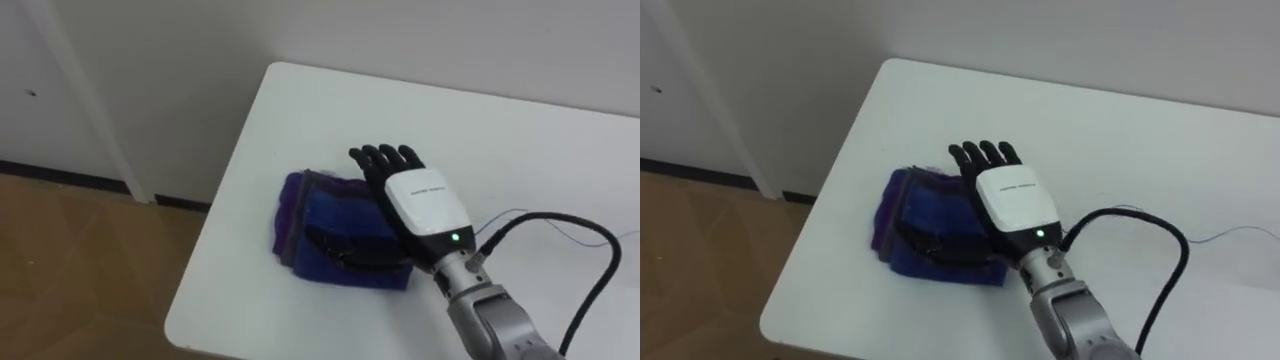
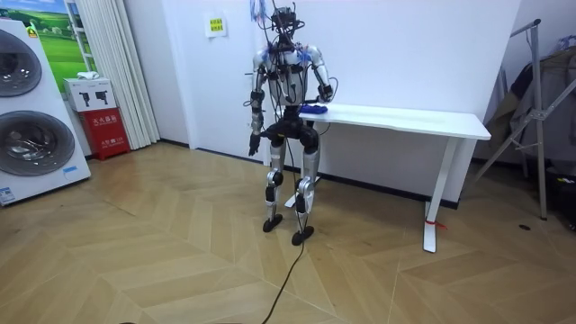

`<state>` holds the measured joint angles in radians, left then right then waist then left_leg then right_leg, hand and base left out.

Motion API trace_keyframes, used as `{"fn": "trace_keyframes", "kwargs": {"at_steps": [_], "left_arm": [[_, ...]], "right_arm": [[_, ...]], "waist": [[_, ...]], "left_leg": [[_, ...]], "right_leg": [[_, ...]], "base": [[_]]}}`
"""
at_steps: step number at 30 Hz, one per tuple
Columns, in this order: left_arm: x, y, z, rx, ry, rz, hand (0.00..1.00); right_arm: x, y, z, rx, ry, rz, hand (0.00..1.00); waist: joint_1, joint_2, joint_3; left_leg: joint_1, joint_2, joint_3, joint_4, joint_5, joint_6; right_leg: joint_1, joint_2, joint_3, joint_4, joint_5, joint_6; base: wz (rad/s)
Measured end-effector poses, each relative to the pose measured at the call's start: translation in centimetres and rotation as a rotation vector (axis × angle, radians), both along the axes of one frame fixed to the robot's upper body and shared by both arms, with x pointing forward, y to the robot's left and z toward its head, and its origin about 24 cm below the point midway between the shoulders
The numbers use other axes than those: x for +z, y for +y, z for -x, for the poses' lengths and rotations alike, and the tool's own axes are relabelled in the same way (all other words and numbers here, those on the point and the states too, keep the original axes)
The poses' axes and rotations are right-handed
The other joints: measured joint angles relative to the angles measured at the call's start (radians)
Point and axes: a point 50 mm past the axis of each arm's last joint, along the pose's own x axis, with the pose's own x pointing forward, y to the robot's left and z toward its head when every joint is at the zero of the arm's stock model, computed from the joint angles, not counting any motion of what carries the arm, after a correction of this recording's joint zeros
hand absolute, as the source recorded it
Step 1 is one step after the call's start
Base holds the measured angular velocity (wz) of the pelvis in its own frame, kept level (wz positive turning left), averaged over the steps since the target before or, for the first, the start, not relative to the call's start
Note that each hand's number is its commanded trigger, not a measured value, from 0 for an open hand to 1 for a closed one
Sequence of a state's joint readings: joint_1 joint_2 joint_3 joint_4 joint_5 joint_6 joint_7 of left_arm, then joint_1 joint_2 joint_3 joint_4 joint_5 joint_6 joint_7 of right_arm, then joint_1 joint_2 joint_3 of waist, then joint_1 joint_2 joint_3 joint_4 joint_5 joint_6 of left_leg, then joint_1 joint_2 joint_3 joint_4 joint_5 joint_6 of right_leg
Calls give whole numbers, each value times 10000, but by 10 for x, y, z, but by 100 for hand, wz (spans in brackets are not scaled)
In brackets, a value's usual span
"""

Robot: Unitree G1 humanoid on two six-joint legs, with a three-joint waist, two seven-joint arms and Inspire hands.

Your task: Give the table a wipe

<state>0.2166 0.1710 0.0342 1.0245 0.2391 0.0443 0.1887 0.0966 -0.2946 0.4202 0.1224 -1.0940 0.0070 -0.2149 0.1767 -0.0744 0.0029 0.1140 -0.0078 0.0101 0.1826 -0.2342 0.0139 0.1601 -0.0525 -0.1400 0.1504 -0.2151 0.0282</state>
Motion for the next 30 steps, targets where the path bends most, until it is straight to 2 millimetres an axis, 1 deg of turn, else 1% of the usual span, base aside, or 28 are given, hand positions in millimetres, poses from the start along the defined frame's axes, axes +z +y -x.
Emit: {"fn": "trace_keyframes", "kwargs": {"at_steps": [1, 3, 5, 9, 14, 15, 16, 19, 24, 25, 26, 30], "left_arm": [[0, 0, 0, -126, 7, -57, 0], [1, 1, -1, -283, 33, -119, 0], [1, 1, 0, -336, 61, -137, 0], [0, 1, 3, -321, 120, -132, 0], [0, 1, 7, -292, 232, -120, 0], [0, 1, 7, -293, 234, -121, 0], [0, 1, 7, -284, 233, -118, 0], [0, 1, 8, -279, 245, -118, 0], [0, 1, 8, -267, 275, -105, 0], [0, 1, 9, -269, 281, -106, 0], [0, 1, 10, -271, 312, -108, 0], [-1, 1, 16, -198, 564, -141, 0]], "right_arm": [[-5, -2, 3, -60, 265, 97, 0], [-10, -4, 6, -135, 555, 203, 0], [-14, -6, 7, -173, 767, 283, 0], [-18, -7, 9, -229, 919, 327, 0], [-28, -10, 12, -417, 939, 475, 0], [-29, -11, 12, -427, 952, 494, 58], [-31, -11, 13, -455, 965, 497, 100], [-33, -14, 12, -526, 924, 443, 100], [-28, -16, 2, -727, 275, 318, 100], [-26, -17, -1, -782, 114, 287, 100], [-25, -18, -2, -882, -39, 227, 100], [-22, -20, -4, -1167, -388, 70, 100]], "waist": [[35, -2, -33], [32, 0, -42], [33, 28, -21], [-18, 5, -30], [-93, 10, 8], [-95, 11, 9], [-99, 12, 10], [-95, 10, 16], [-81, 64, 29], [-87, 81, 28], [-134, 84, 28], [-161, 100, 19]], "left_leg": [[3, 1, -3, -21, 0, 1], [14, 2, -1, -26, 0, 1], [36, 4, -12, -36, 1, 0], [46, -1, -58, -49, 0, 1], [173, -27, -214, -48, 0, 1], [173, -32, -232, -49, 0, 1], [193, -41, -250, -47, 0, 1], [193, -52, -283, -39, 6, 10], [218, -55, -254, 33, 6, 13], [219, -57, -277, 47, 5, 13], [189, -70, -364, 49, 3, 14], [148, -75, -460, 10, 3, 13]], "right_leg": [[4, 1, 2, 0, 0, 0], [2, 0, 2, -1, 0, 0], [-4, 1, 0, -5, 0, 0], [20, 0, -4, -5, 0, 0], [290, -21, -239, -19, 0, 1], [333, -24, -274, -19, 0, 1], [344, -29, -276, -19, 0, 1], [360, -38, -284, -19, 0, 2], [432, -41, -298, -15, 0, 3], [488, -42, -359, -15, 1, 4], [494, -54, -528, -10, 2, 6], [528, -54, -649, 0, 1, 7]], "base": [[0], [-2], [0], [3], [11], [9], [9], [2], [1], [14], [18], [11]]}}
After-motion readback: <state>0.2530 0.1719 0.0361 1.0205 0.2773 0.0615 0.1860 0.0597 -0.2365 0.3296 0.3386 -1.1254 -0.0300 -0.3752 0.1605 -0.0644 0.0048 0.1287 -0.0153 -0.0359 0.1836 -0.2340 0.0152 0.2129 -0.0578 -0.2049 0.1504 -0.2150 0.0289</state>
